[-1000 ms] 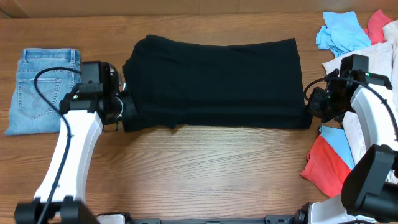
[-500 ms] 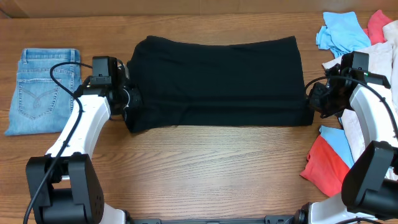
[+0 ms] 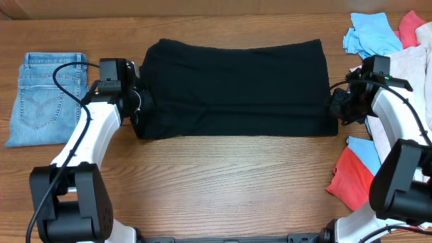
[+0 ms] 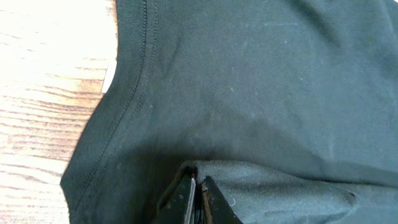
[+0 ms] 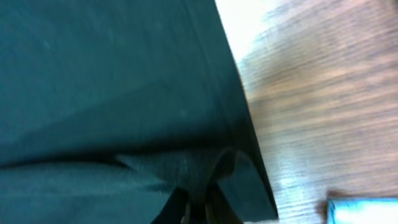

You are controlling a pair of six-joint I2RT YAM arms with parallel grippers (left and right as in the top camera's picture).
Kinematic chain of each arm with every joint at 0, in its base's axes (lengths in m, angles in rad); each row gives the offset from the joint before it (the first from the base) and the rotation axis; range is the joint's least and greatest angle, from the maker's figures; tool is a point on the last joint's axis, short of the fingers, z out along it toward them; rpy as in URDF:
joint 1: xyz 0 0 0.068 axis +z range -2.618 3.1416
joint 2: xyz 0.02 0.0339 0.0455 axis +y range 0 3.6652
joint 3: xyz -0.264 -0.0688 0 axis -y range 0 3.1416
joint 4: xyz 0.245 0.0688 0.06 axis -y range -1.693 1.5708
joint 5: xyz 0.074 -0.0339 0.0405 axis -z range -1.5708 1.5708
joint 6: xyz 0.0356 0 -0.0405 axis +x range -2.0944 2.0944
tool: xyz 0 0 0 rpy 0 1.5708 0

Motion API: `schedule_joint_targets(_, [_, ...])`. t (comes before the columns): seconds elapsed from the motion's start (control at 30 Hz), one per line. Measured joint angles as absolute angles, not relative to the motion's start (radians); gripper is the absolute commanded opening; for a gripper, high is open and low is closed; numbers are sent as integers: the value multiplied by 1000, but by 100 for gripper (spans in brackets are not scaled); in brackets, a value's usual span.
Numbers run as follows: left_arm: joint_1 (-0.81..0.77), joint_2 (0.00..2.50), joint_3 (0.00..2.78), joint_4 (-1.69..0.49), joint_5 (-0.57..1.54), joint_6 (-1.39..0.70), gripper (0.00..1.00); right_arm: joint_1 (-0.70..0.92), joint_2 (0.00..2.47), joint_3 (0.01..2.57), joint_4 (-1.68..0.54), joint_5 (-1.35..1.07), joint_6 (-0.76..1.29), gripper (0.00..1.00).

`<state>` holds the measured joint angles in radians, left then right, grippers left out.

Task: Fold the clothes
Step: 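Grasp the folded black shirt's left and right side edges with both grippers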

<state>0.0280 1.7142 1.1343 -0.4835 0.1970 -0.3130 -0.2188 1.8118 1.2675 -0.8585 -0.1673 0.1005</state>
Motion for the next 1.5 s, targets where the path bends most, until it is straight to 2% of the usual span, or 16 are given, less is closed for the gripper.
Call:
schedule_joint_targets(0.13, [28, 1734, 1134, -455, 190, -313, 10, -209, 1813, 1267, -817, -168, 101, 7])
schedule_joint_targets(0.23, [28, 1737, 1134, -426, 186, -313, 10, -208, 1813, 1267, -805, -168, 104, 18])
schedule_joint_targets(0.27, [28, 1737, 1134, -415, 186, -314, 10, -208, 1813, 1267, -800, -168, 104, 25])
schedule_joint_targets(0.3, [28, 1737, 1134, -406, 186, -314, 12, -208, 1813, 1267, -794, -167, 108, 38])
schedule_joint_targets(0.33, [28, 1737, 1134, -400, 183, -315, 18, -208, 1813, 1267, -787, -167, 104, 46])
schedule_joint_targets(0.4, [28, 1737, 1134, -396, 175, -324, 31, -208, 1813, 1267, -773, -166, 103, 51])
schedule_joint_targets(0.5, [28, 1737, 1134, -398, 152, -339, 44, -208, 1813, 1267, -758, -165, 102, 52])
schedule_joint_targets(0.7, [28, 1737, 1134, -466, 130, -364, 45, -209, 1813, 1267, -776, -165, 101, 52])
schedule_joint_targets(0.93, [28, 1737, 1134, -681, 130, -368, 45, -209, 1813, 1267, -852, -165, 101, 52])
schedule_joint_targets(1.0, [28, 1737, 1134, -721, 129, -368, 49, -209, 1813, 1267, -853, -165, 101, 57])
schedule_joint_targets(1.07, [28, 1737, 1134, -752, 130, -368, 54, -208, 1813, 1260, -848, -157, 101, 57])
schedule_joint_targets(1.23, [28, 1737, 1134, -794, 117, -364, 55, -209, 1813, 1192, -820, -128, 102, 58])
schedule_joint_targets(1.43, [28, 1737, 1121, -781, 96, -360, 56, -209, 1813, 1099, -741, -119, 101, 55])
schedule_joint_targets(1.5, [28, 1737, 1090, -762, 93, -359, 56, -209, 1813, 1076, -710, -117, 102, 50])
